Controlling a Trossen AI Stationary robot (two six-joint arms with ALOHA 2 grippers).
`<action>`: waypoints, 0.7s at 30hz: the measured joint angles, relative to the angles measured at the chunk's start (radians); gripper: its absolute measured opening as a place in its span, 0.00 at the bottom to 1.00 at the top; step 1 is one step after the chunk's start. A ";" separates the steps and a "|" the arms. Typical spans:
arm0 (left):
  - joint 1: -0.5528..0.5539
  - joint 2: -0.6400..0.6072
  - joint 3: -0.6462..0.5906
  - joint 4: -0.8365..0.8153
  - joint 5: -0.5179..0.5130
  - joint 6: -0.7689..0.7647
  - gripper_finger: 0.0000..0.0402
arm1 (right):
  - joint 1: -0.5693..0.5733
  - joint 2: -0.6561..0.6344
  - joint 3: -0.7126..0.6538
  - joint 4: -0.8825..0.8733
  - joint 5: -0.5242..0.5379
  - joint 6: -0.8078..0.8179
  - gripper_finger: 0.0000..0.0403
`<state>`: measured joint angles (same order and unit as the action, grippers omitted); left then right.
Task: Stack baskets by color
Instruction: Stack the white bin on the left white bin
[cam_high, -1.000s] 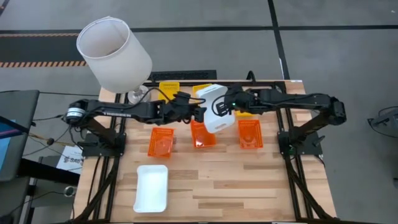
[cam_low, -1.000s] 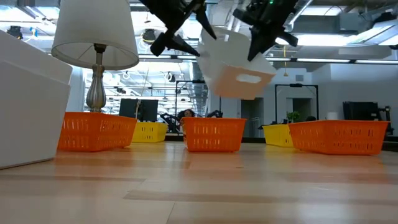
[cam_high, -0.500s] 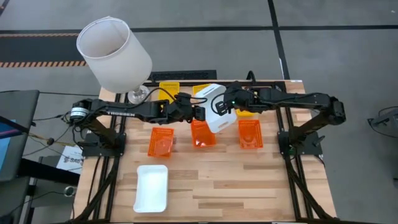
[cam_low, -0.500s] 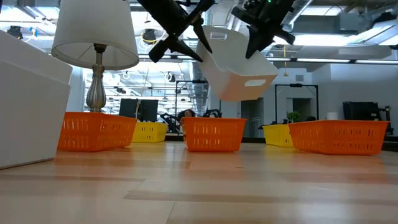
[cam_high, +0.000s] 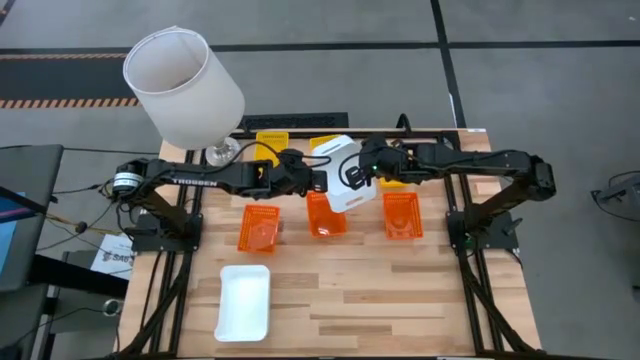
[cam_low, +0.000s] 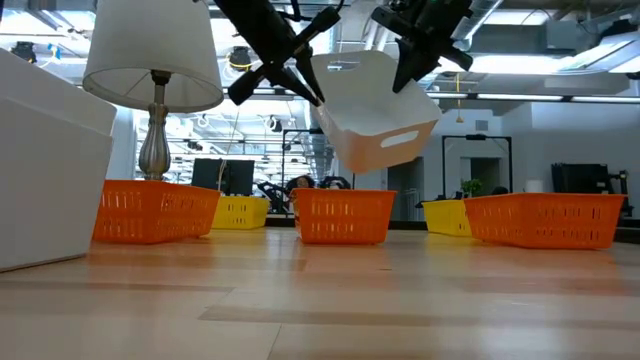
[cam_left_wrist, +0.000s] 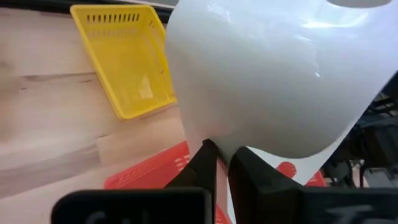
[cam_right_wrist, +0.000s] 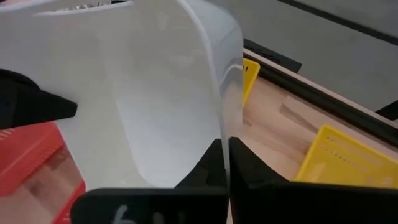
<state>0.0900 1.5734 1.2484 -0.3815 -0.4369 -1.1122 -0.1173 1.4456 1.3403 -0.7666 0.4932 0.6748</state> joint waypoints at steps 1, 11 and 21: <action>-0.001 0.000 0.000 0.000 -0.008 0.000 0.00 | 0.000 0.000 0.001 0.000 -0.001 -0.001 0.01; 0.001 0.000 0.000 -0.013 -0.021 0.001 0.00 | 0.001 -0.029 0.005 -0.005 -0.061 -0.099 0.25; 0.003 -0.006 0.003 0.001 0.020 0.040 0.00 | 0.002 -0.163 0.004 0.001 -0.175 -0.108 0.61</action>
<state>0.0925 1.5677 1.2514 -0.3803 -0.4168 -1.0723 -0.1156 1.2826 1.3441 -0.7655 0.3181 0.5667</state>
